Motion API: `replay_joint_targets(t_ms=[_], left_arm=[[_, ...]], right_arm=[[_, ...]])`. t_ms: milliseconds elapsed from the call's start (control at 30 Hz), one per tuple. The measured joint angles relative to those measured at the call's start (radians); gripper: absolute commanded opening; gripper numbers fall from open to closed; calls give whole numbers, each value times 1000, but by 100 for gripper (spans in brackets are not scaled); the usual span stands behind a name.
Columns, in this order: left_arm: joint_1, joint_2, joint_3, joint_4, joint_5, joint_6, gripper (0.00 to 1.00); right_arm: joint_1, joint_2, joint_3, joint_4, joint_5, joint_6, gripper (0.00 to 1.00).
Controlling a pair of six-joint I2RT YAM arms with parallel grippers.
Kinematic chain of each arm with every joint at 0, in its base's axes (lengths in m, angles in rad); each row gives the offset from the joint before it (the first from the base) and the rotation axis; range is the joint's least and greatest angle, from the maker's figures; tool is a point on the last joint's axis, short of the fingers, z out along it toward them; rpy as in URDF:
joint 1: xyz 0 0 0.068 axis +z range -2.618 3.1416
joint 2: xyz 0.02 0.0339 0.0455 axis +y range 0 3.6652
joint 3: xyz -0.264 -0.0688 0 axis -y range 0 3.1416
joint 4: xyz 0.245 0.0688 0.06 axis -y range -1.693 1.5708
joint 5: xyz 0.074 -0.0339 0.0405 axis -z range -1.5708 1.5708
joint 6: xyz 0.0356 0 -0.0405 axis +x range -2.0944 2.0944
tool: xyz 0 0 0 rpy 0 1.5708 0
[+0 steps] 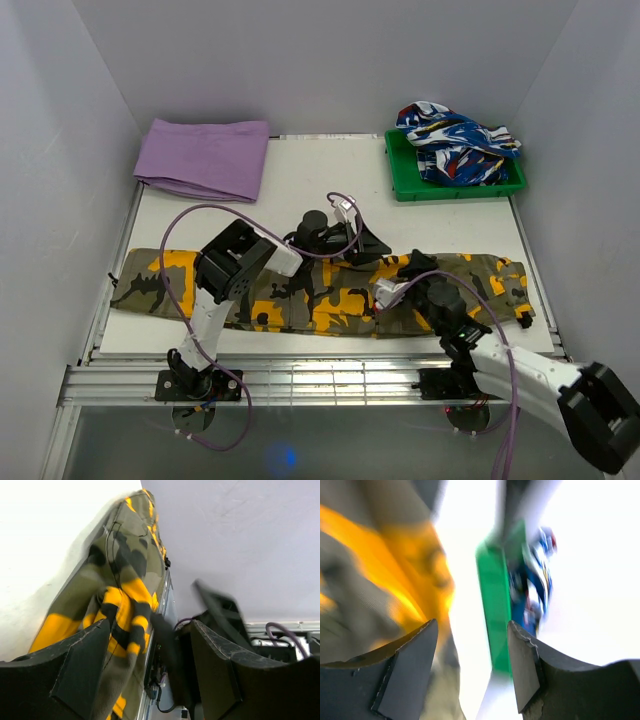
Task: Fold and stack the trousers
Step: Fold the trousers
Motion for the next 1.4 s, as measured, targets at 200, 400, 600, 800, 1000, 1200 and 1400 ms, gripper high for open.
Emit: replay_joint_targets(t_ms=[200,400,600,800,1000,1200,1400], left_arm=[[23,0,-21,-16,-1,1,73],[14,0,-21,-18,3,-2,72],[1,-8,-60,-23,20,-22,77],[-14,-11,-67,-40,53,-60,86],[-62,3,15,-64,69,-83,91],[-93,84,122,-71,50,-106,96],[-90,138,156,-62,5,-114,98]], right_arm=[[-164,-369,-2,-318,-56,88,63],[-303,-417,8,-544,-106,193,51],[-686,-18,256,-764,-283,286,18],[-900,211,441,-853,-429,284,8],[-903,269,440,-909,-495,282,8],[-903,260,421,-902,-502,251,8],[-903,211,378,-889,-499,209,8]])
